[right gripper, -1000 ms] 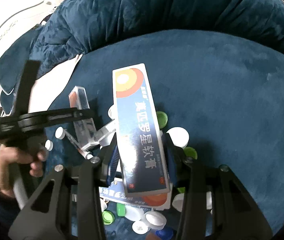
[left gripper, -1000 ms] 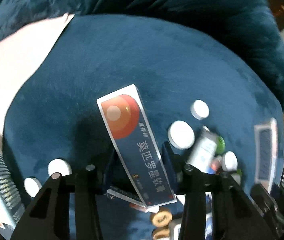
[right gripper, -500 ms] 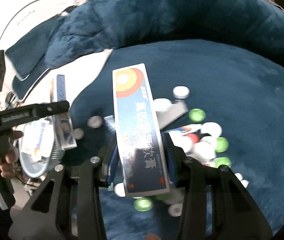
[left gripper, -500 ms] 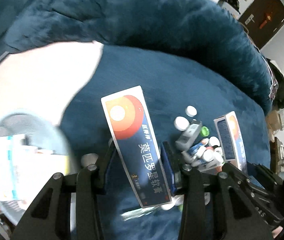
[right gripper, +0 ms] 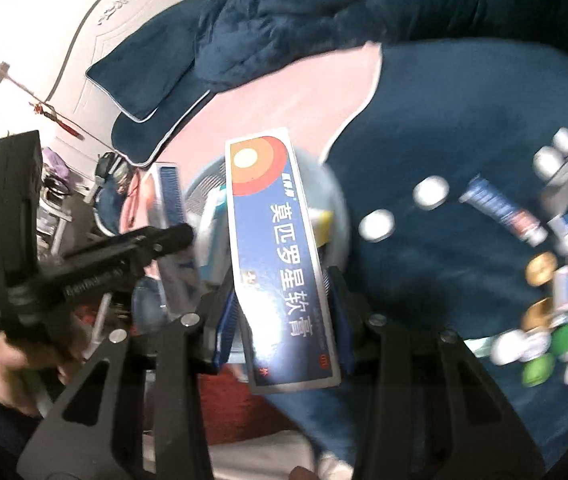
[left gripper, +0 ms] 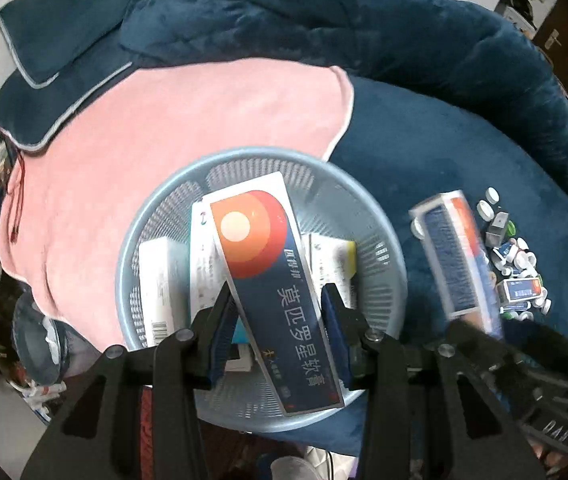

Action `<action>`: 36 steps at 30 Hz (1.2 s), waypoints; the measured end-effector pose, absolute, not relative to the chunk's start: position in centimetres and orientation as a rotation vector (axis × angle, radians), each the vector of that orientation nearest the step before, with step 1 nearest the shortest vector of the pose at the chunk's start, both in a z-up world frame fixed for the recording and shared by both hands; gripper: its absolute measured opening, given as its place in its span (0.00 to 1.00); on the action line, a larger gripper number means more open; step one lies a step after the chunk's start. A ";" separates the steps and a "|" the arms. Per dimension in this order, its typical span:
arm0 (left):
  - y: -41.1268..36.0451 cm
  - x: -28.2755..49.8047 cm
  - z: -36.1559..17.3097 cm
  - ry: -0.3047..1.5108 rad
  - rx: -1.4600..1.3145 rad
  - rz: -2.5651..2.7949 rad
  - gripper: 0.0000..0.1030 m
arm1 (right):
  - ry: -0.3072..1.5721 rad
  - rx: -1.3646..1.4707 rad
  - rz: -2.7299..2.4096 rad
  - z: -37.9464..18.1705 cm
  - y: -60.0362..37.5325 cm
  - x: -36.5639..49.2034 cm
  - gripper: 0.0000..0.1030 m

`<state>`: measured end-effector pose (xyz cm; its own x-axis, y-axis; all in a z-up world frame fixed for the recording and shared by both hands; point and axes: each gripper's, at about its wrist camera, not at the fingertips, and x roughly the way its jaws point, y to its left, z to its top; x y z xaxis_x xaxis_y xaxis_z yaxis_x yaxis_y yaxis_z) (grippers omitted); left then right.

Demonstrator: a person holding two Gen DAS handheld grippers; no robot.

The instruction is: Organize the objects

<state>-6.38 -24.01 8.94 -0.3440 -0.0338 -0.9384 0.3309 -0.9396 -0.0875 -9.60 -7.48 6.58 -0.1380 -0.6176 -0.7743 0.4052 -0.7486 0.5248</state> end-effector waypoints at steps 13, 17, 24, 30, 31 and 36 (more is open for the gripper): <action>-24.6 -7.6 6.0 0.401 1.645 -2.405 0.44 | -0.407 1.529 -1.944 3.9 -9.0 -10.7 0.90; -24.5 -7.7 5.6 0.352 1.656 -2.387 0.76 | -0.380 1.529 -2.017 4.2 -7.2 -11.0 0.91; -23.9 -7.8 5.6 0.318 1.674 -2.390 0.76 | -0.293 1.527 -2.132 4.2 -4.2 -11.6 0.95; -22.8 -8.3 6.4 0.331 1.649 -2.425 0.76 | -0.269 1.561 -2.257 3.5 1.1 -13.7 0.95; -22.5 -8.5 6.6 0.335 1.642 -2.439 0.76 | -0.285 1.570 -2.293 3.4 2.6 -14.5 0.95; -20.4 -10.0 7.6 0.402 1.630 -2.481 0.77 | -0.415 1.601 -2.418 3.0 8.2 -18.7 0.95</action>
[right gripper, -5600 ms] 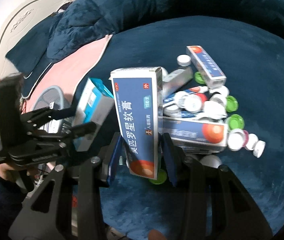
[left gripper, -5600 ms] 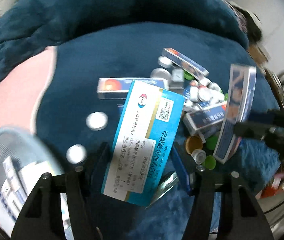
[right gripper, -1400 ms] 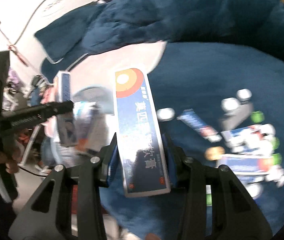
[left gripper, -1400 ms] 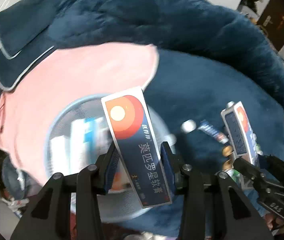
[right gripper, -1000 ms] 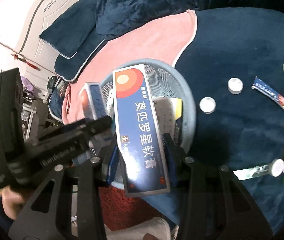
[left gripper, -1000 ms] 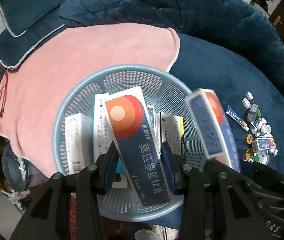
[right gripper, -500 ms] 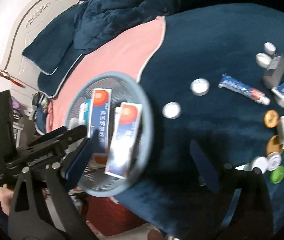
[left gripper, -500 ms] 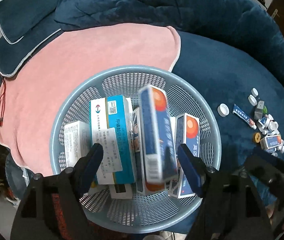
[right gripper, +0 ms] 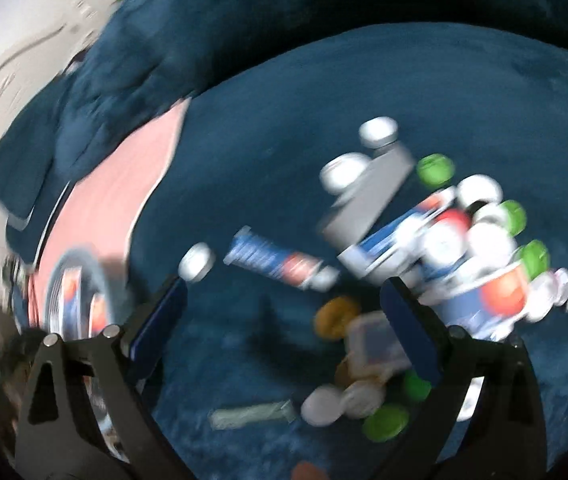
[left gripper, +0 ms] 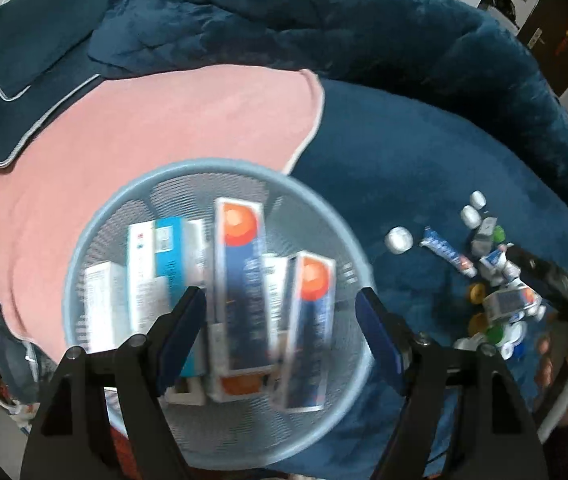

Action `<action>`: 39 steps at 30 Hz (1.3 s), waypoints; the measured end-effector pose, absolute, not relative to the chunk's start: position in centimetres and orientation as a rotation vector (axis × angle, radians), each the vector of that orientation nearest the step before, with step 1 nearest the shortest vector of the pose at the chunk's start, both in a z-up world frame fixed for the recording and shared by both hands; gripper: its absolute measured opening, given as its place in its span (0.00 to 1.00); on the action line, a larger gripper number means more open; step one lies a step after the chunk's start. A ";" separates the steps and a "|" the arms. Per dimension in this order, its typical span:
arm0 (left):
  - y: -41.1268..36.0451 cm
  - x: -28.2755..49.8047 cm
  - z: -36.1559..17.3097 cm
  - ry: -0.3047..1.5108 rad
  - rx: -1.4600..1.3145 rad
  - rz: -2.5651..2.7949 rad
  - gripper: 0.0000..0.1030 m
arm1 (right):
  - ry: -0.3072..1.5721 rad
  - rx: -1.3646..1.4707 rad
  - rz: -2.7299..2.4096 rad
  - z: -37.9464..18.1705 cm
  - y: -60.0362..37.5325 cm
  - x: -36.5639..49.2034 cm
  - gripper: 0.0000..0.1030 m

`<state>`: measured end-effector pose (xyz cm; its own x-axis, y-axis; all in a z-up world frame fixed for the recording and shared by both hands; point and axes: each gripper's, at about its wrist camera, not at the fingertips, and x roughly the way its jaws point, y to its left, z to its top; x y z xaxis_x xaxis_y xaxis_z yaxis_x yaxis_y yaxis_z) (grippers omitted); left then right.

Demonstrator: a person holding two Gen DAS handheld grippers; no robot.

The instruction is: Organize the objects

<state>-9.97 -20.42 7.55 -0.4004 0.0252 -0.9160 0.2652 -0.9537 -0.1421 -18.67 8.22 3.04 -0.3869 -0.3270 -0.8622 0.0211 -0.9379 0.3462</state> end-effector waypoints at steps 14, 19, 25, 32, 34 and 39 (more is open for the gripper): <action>-12.2 -15.3 5.4 0.412 1.742 -2.519 0.77 | -0.416 1.821 -2.393 -2.5 11.1 -26.9 0.52; -8.9 -17.2 3.8 0.475 1.808 -2.513 0.77 | -0.434 1.804 -2.319 -2.4 11.8 -27.0 0.32; -6.0 -19.3 1.2 0.626 1.840 -2.447 0.76 | -0.466 1.760 -2.311 -1.1 13.4 -25.7 0.31; -1.9 -21.9 -2.0 0.696 1.850 -2.386 0.76 | -0.449 1.758 -2.298 -0.9 13.6 -26.2 0.31; -1.0 -22.6 -3.3 0.696 1.868 -2.363 0.68 | -0.447 1.758 -2.293 -1.1 13.5 -26.2 0.31; -0.1 -22.9 -4.0 0.581 1.815 -2.402 0.45 | -0.426 1.756 -2.268 -1.5 13.3 -26.8 0.31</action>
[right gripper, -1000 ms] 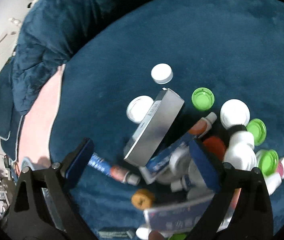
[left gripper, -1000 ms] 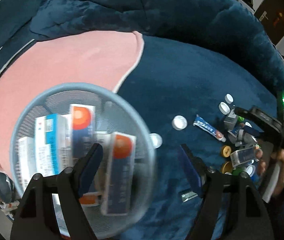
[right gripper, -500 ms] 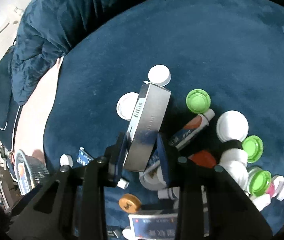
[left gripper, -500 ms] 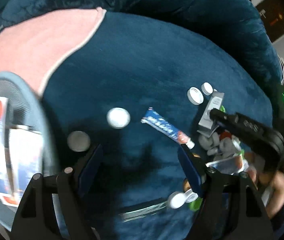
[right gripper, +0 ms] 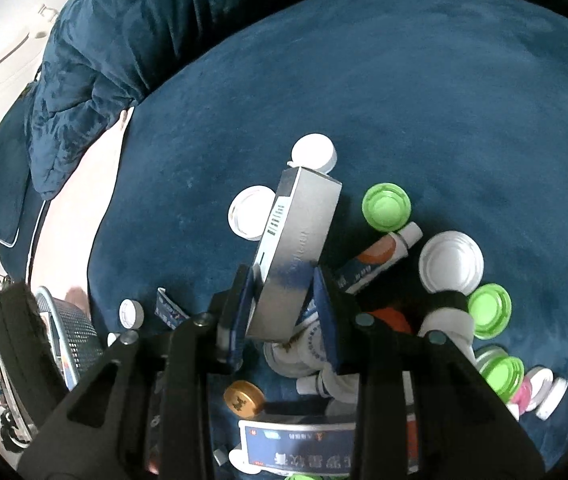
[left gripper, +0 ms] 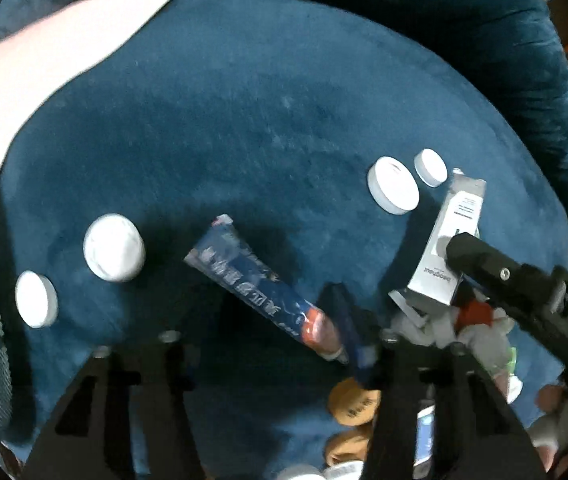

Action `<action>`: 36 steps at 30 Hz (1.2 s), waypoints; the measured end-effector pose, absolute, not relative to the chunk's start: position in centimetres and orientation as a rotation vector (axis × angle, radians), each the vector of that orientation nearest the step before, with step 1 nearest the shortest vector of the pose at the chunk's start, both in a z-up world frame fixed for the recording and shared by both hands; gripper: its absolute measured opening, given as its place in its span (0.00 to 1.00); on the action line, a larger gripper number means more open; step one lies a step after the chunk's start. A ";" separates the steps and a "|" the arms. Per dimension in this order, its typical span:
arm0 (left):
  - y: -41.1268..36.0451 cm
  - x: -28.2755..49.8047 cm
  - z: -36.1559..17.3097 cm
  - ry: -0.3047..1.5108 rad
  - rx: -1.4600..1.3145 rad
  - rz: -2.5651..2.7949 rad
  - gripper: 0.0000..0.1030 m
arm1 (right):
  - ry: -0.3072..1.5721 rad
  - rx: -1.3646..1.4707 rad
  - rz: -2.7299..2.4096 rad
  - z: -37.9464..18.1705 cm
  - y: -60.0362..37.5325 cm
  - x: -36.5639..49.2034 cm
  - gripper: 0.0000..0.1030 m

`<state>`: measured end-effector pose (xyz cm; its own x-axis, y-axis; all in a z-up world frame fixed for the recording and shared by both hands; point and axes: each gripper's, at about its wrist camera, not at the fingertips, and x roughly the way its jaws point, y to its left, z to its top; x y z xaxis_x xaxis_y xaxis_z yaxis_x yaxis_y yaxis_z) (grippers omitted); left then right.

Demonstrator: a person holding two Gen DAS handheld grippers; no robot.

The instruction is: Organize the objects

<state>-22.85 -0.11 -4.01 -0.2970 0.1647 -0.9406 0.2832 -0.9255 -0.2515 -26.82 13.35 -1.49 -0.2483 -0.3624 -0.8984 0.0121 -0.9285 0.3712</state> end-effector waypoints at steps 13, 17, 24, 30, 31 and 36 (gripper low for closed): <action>-2.7 -22.5 -3.6 0.598 1.829 -2.457 0.23 | -0.373 1.760 -2.246 -3.4 11.7 -27.6 0.32; -3.6 -22.0 -2.7 0.612 1.841 -2.471 0.17 | -0.360 1.710 -2.278 -1.7 12.0 -26.4 0.32; -5.3 -19.7 -0.5 0.604 1.847 -2.501 0.17 | -0.349 1.647 -2.299 1.3 11.8 -23.7 0.32; -5.7 -17.6 2.6 0.599 1.808 -2.543 0.17 | -0.325 1.642 -2.282 2.7 10.5 -20.7 0.32; -5.5 -17.2 3.2 0.597 1.798 -2.551 0.17 | -0.323 1.641 -2.275 2.8 10.2 -20.3 0.32; -6.7 -14.7 6.5 0.610 1.713 -2.591 0.17 | -0.302 1.617 -2.243 4.0 7.8 -17.9 0.32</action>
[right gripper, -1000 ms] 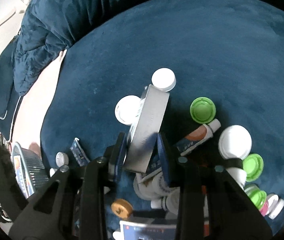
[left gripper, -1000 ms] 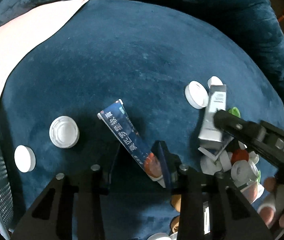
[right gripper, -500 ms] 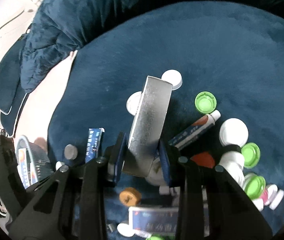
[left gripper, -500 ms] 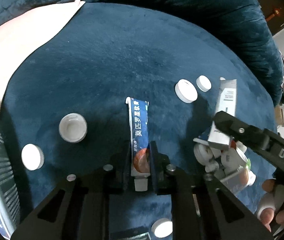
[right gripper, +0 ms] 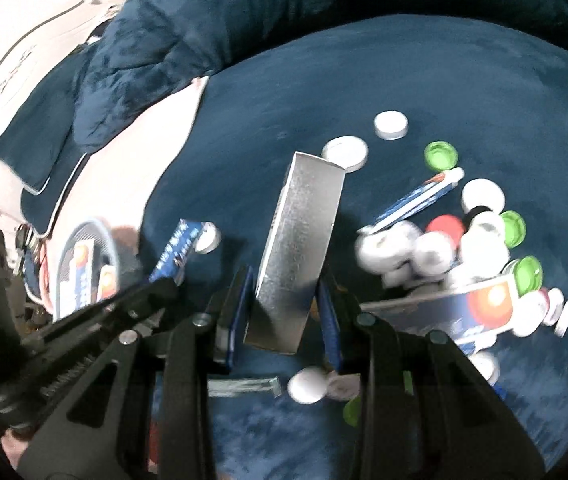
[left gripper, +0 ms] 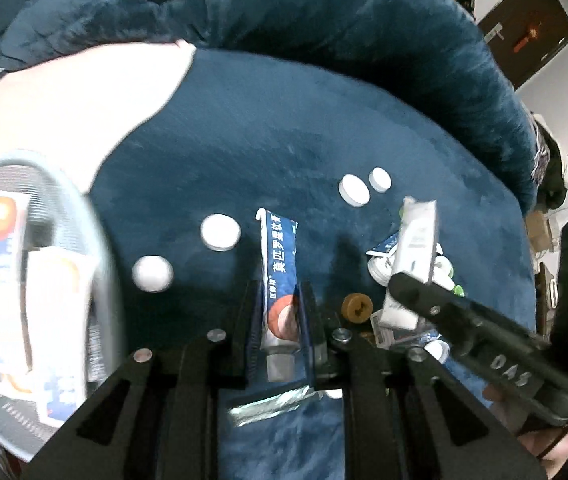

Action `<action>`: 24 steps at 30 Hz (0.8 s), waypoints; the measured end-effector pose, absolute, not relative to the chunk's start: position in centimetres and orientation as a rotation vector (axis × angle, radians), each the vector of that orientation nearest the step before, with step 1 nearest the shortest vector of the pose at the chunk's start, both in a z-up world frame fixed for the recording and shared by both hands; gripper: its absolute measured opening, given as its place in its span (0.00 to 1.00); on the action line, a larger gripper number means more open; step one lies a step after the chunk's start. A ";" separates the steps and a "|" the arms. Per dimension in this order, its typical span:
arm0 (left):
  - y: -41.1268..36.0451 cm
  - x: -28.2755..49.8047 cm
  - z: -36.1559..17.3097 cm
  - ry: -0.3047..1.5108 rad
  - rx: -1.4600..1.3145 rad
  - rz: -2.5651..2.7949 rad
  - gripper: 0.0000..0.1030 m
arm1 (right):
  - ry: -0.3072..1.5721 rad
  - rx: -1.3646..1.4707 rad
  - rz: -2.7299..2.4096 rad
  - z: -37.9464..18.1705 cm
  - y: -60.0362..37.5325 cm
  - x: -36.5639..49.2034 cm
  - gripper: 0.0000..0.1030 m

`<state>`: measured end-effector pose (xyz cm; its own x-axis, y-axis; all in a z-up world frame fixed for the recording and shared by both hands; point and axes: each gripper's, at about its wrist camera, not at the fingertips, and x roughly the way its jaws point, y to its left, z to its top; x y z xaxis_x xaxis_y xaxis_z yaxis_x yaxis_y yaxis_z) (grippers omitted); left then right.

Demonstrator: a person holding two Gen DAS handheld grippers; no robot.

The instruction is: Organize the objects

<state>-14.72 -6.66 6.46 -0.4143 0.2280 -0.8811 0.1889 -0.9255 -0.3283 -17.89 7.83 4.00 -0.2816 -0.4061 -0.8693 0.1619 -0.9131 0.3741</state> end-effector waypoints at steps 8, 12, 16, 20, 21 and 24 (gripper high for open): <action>-15.9 -9.5 10.8 -0.715 -1.627 2.727 0.17 | -0.225 1.532 -2.127 6.2 -1.2 -15.1 0.32; -21.2 -7.1 11.1 -0.819 -1.644 2.808 0.17 | -0.200 1.507 -2.034 6.4 -5.9 -13.8 0.32; -24.8 -6.1 9.5 -0.952 -1.695 2.801 0.17 | -0.171 1.519 -1.940 5.6 -10.0 -13.1 0.33; -25.1 -6.1 7.5 -0.951 -1.808 2.748 0.50 | -0.168 1.561 -1.835 4.6 -11.9 -12.8 0.63; -24.9 -6.1 7.5 -0.907 -1.829 2.765 0.76 | -0.167 1.545 -1.846 4.7 -11.7 -12.6 0.77; -25.1 -5.7 8.0 -0.856 -1.774 2.822 0.92 | -0.170 1.523 -1.913 5.3 -10.1 -12.7 0.85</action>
